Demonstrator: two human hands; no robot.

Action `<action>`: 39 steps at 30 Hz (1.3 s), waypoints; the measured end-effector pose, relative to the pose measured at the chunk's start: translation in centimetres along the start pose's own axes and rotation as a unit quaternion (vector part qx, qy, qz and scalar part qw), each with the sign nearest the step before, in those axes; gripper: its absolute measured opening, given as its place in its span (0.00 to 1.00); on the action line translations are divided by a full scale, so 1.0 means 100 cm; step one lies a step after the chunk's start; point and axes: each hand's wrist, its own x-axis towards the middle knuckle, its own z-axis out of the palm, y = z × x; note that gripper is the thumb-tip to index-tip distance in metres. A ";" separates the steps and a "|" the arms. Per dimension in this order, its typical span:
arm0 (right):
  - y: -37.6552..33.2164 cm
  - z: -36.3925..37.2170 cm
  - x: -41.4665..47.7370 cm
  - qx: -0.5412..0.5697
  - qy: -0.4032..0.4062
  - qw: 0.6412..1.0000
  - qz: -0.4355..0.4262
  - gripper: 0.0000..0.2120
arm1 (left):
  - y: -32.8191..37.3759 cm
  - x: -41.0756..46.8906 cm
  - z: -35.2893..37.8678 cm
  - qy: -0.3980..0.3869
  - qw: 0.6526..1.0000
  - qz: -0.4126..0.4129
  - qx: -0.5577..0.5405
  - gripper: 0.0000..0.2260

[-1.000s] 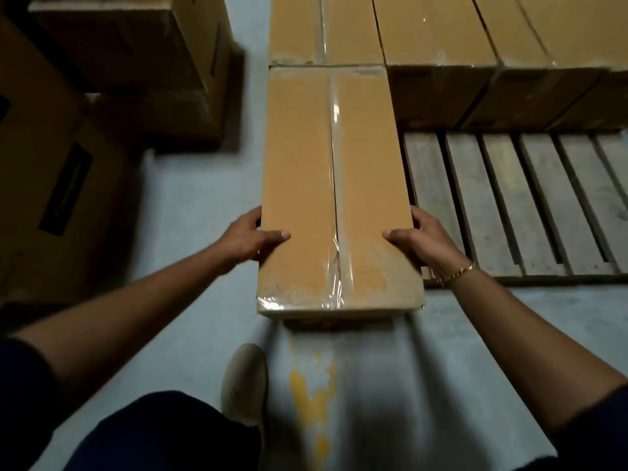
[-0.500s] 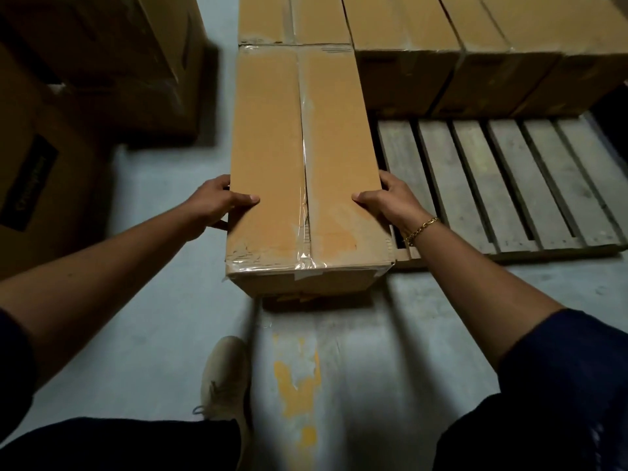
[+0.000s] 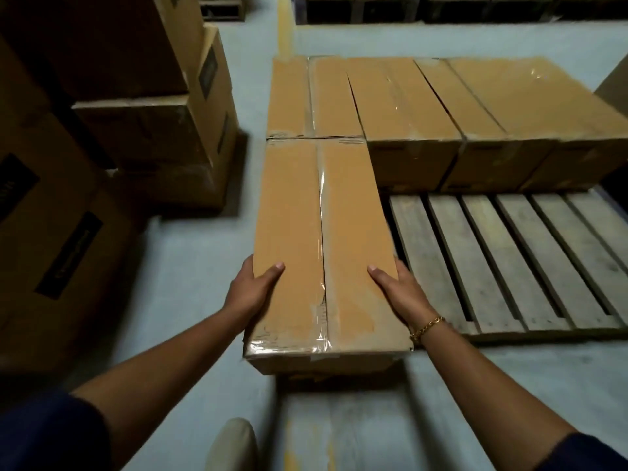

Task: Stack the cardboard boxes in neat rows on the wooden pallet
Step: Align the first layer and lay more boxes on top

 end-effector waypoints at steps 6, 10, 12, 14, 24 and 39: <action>-0.009 -0.005 0.006 -0.003 0.002 1.000 -0.006 0.26 | 0.004 0.005 -0.003 0.007 1.000 0.003 -0.006 0.28; -0.007 -0.007 0.012 -0.028 0.005 0.999 -0.016 0.25 | 0.003 0.007 -0.001 0.010 1.000 0.005 -0.015 0.27; -0.007 -0.006 0.011 -0.025 0.007 1.000 -0.014 0.24 | 0.002 0.009 -0.001 0.007 1.000 0.003 -0.015 0.28; -0.008 -0.005 0.011 -0.024 0.010 1.000 -0.012 0.25 | 0.001 0.011 -0.001 0.005 1.000 0.002 -0.010 0.28; 0.005 -0.003 0.030 -0.038 0.004 0.999 0.021 0.46 | 0.000 0.018 0.002 0.008 0.999 0.025 0.018 0.29; 0.006 -0.004 0.030 -0.056 -0.001 0.998 0.026 0.50 | -0.005 0.023 0.000 -0.011 0.999 0.012 0.031 0.31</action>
